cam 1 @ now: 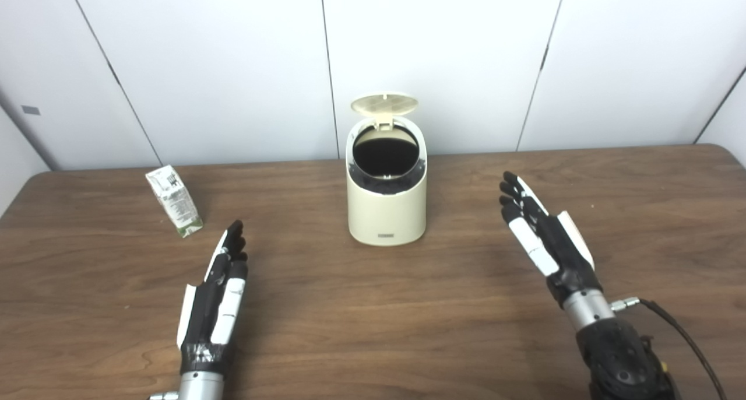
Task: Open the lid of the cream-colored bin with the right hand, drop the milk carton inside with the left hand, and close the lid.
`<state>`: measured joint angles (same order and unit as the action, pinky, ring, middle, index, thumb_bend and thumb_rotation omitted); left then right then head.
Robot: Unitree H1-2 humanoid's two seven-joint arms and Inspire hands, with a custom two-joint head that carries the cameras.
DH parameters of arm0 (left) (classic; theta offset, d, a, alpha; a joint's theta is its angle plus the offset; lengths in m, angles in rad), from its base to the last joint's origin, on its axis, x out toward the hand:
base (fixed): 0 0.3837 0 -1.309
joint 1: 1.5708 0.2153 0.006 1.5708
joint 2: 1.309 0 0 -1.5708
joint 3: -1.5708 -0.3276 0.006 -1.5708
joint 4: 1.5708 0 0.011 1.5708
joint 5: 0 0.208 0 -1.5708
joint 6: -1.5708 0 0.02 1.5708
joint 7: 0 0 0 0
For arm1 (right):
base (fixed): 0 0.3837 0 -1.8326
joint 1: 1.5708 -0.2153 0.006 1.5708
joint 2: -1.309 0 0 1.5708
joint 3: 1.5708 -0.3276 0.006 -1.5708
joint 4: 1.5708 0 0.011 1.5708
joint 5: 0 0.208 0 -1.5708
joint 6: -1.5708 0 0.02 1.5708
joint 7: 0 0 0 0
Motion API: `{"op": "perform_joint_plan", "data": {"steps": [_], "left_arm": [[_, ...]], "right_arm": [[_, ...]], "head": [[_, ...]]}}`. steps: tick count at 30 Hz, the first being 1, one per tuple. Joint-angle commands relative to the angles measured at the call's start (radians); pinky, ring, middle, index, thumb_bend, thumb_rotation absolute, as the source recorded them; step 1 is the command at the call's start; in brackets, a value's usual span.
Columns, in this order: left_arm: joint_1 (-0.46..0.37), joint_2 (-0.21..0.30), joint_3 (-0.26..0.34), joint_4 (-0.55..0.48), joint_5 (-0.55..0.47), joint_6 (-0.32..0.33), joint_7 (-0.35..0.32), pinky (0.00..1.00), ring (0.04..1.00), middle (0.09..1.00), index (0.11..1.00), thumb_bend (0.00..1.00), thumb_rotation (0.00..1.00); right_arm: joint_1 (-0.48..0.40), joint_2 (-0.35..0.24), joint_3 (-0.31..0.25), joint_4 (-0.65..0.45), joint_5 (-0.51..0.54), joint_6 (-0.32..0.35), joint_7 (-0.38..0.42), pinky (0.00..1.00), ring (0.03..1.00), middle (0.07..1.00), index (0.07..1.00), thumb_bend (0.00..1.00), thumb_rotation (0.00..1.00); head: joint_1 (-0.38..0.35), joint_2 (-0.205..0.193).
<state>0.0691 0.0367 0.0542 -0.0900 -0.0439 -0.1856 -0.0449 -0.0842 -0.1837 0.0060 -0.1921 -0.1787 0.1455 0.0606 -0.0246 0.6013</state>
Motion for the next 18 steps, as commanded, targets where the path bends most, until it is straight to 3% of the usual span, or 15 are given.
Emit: {"op": "perform_joint_plan", "data": {"steps": [1,3,7,11,18], "left_arm": [[0.018,0.013,0.009,0.029,0.029,-0.005,0.020,1.00,1.000,1.000,1.000,0.63,0.68],[0.019,0.013,0.020,0.005,0.044,0.008,0.035,1.00,1.000,1.000,1.000,0.64,0.55],[0.012,0.028,0.041,-0.070,0.130,0.034,0.078,1.00,1.000,1.000,1.000,0.65,0.48],[-0.005,0.034,0.069,-0.144,0.145,0.073,0.095,1.00,1.000,1.000,1.000,0.68,0.40],[-0.050,0.059,0.104,-0.248,0.269,0.150,0.143,0.93,0.978,1.000,0.996,0.71,0.26]], "right_arm": [[-0.017,0.013,-0.013,-0.011,0.014,-0.071,-0.026,0.86,0.931,0.951,0.967,0.60,0.93],[-0.007,0.027,-0.026,0.000,0.038,-0.074,-0.033,0.90,0.946,0.954,0.970,0.63,0.96],[0.004,0.033,-0.051,0.032,0.072,-0.114,-0.040,0.92,0.959,0.961,0.978,0.65,1.00],[0.004,0.029,-0.077,0.052,0.114,-0.140,-0.033,0.93,0.963,0.964,0.974,0.63,1.00],[-0.002,0.009,-0.104,0.047,0.190,-0.131,-0.001,0.94,0.964,0.973,0.993,0.58,1.00]], "head": [[0.011,0.000],[0.018,0.000],[0.070,-0.003],[0.132,-0.009],[0.241,-0.012]]}}
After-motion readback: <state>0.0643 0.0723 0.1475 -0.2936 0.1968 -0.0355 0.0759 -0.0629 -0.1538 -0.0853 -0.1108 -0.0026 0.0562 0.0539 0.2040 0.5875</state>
